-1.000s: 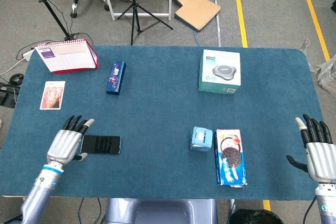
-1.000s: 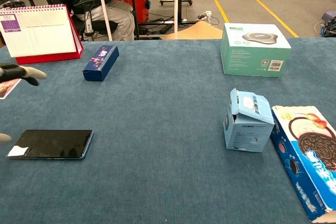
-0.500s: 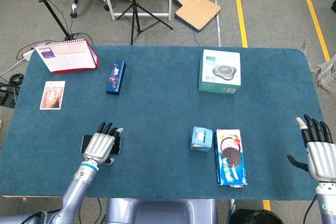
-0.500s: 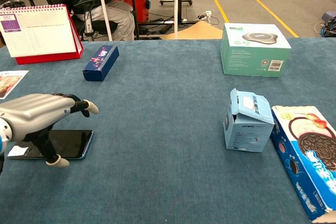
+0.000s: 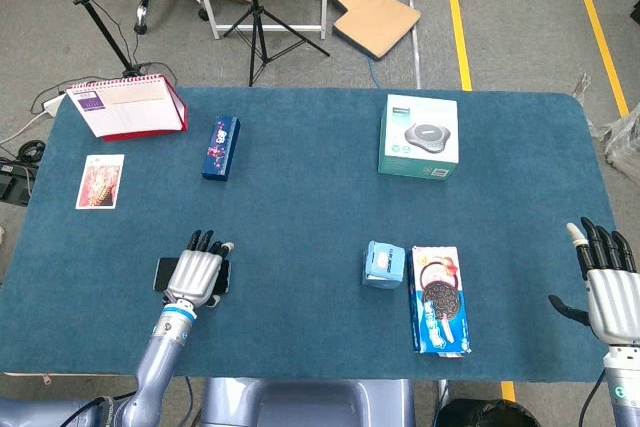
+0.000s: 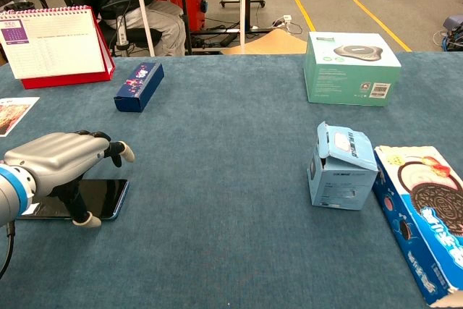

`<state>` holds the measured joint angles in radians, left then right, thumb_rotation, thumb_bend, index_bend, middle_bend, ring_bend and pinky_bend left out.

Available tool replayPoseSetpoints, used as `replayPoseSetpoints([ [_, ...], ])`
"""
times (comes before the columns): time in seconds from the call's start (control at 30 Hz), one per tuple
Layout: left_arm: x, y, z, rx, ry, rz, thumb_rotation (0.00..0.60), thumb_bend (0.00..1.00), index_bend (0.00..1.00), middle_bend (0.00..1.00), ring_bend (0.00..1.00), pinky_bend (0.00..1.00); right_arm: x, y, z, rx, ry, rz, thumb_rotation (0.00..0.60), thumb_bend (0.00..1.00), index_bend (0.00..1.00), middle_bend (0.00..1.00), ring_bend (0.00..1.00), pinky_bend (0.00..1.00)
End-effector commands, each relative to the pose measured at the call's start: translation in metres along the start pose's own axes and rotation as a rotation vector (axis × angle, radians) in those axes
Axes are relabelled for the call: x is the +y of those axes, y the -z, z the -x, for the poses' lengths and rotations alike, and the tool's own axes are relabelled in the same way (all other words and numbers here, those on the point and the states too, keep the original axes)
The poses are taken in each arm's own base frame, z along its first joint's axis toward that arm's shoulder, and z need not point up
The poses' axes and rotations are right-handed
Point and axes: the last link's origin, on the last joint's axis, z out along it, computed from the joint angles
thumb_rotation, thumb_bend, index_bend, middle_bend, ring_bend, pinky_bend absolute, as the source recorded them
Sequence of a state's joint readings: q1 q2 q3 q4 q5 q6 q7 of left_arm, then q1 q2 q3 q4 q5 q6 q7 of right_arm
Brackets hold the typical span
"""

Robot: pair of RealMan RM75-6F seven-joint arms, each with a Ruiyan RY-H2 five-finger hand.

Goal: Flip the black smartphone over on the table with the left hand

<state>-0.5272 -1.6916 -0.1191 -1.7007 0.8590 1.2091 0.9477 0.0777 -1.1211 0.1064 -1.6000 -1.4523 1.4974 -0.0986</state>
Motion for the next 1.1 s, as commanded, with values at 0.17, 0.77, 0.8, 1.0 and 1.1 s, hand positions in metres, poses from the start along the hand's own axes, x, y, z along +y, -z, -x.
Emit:
replayPoseSetpoints([
  [0.17, 0.003, 0.002, 0.006, 0.009, -0.023, -0.009, 0.6, 0.08, 0.2, 0.22, 0.0, 0.0, 0.001, 0.0, 0.001, -0.004, -0.001, 0.005, 0.6, 0.0, 0.0, 0.0, 0.0, 0.0],
  [0.77, -0.002, -0.001, 0.012, -0.008, -0.042, -0.041, 0.6, 0.12, 0.23, 0.25, 0.0, 0.0, 0.002, -0.001, 0.001, 0.0, -0.006, 0.003, 0.6, 0.0, 0.0, 0.0, 0.0, 0.0],
  [0.8, -0.002, -0.002, 0.013, -0.01, -0.043, -0.043, 0.6, 0.12, 0.24, 0.26, 0.0, 0.0, 0.002, -0.001, 0.002, -0.001, -0.006, 0.003, 0.6, 0.0, 0.0, 0.0, 0.0, 0.0],
  [1.0, -0.004, -0.002, 0.014, -0.016, -0.035, -0.042, 0.6, 0.17, 0.34, 0.36, 0.0, 0.0, 0.002, -0.002, 0.002, -0.002, -0.009, 0.004, 0.6, 0.0, 0.0, 0.0, 0.0, 0.0],
  [1.1, -0.003, -0.001, 0.013, -0.013, -0.024, -0.04, 0.6, 0.18, 0.36, 0.38, 0.0, 0.0, 0.003, -0.002, 0.002, -0.002, -0.009, 0.004, 0.6, 0.0, 0.0, 0.0, 0.0, 0.0],
])
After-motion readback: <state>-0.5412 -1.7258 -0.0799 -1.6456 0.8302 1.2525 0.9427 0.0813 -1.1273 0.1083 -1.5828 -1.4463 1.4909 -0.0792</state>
